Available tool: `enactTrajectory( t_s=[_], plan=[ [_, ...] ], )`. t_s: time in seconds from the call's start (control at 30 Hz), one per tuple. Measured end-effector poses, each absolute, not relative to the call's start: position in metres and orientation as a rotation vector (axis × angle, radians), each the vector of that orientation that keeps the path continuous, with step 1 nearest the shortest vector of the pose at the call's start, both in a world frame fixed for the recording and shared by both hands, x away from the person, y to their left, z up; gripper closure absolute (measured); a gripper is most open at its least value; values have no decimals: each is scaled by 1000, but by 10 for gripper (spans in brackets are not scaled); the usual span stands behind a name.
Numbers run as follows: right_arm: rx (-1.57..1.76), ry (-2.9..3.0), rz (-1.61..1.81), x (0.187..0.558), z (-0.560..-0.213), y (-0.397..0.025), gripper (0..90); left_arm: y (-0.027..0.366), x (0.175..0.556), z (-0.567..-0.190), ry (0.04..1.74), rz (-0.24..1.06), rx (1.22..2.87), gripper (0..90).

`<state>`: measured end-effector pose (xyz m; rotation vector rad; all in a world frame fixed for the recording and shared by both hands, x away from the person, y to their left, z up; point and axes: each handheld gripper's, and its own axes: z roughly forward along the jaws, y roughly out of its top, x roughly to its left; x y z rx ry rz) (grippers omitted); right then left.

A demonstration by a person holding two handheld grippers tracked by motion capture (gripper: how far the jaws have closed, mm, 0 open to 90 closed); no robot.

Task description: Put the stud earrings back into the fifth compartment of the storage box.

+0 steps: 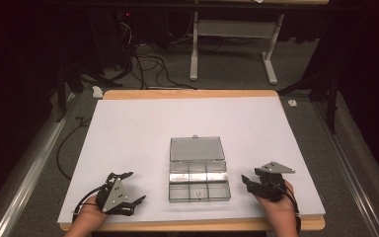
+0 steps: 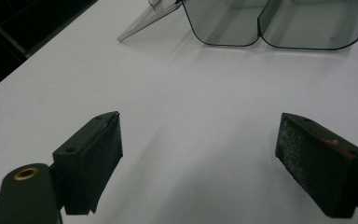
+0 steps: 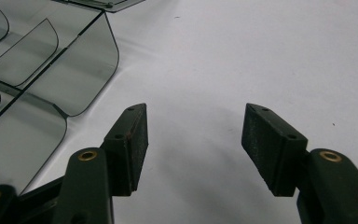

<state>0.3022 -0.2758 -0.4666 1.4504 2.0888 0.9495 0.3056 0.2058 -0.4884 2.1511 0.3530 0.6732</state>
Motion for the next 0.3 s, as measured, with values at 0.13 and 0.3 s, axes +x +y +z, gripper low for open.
enactTrajectory(
  t_s=[0.13,0.3],
  plan=[
    [1457,2081,948,303,-466,-276,413,207,305,-488,349,671,2140,152],
    [1449,2082,937,303,-466,-274,408,208,305,-488,351,670,2131,152]
  ],
)
